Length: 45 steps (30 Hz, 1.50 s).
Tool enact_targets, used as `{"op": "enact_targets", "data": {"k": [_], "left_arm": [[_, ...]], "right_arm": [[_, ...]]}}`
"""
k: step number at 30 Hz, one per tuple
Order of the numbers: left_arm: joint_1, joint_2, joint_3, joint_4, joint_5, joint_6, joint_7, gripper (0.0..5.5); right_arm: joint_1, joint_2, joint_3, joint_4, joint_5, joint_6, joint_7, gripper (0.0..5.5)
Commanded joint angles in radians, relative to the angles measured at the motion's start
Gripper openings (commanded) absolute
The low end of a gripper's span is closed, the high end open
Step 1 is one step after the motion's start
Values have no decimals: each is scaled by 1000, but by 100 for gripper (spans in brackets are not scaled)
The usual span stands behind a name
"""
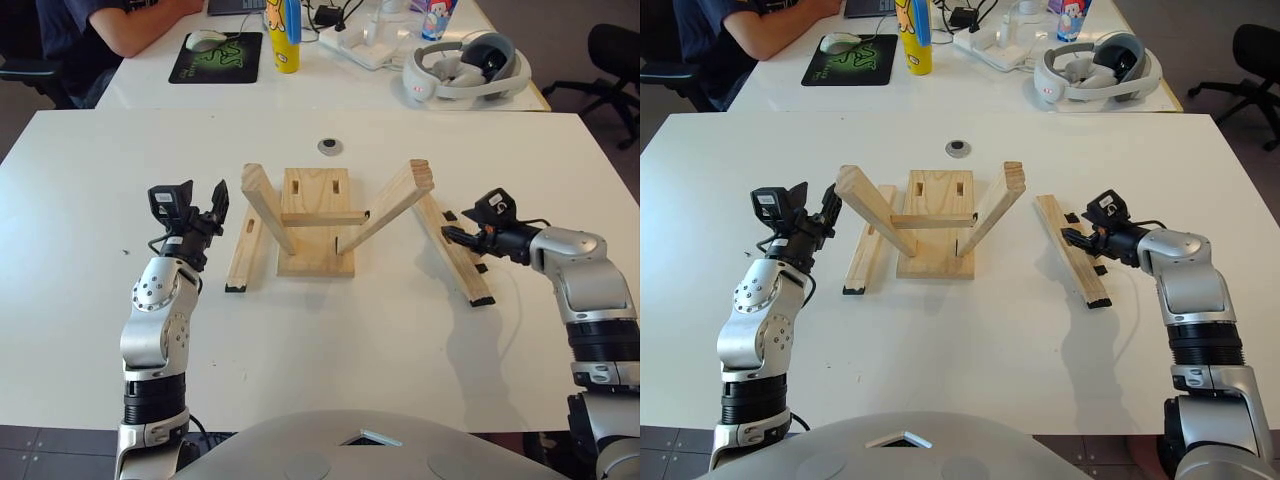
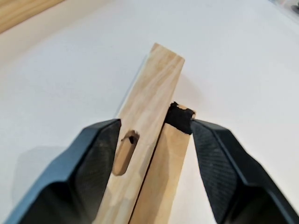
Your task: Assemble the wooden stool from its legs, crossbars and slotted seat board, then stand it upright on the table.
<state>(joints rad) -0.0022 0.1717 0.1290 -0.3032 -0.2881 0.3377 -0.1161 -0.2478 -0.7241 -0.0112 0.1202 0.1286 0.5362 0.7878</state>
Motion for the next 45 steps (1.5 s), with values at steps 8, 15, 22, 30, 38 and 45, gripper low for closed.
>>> {"op": "enact_targets", "data": {"k": [8,15,22,30,38,45], "left_arm": [[-6,1,-11,-6,21,6,-11,305],[-12,-13,-13,0,27,-7,-1,305],[-21,-12,-12,6,25,-6,-7,305],[-29,-3,-12,10,26,-1,-17,305],[-31,-6,-13,9,28,-1,-13,305],[-21,-7,-21,-4,28,11,-14,305]], "right_arm": [[87,-17,57,-72,-15,40,25,277],[61,9,110,-13,-83,-47,-14,225],[9,66,146,-5,-117,-97,-60,122],[-13,111,132,5,-127,-102,-103,67],[-71,165,82,49,-116,-176,-176,67],[-101,242,-3,1,25,7,-185,133]]}}
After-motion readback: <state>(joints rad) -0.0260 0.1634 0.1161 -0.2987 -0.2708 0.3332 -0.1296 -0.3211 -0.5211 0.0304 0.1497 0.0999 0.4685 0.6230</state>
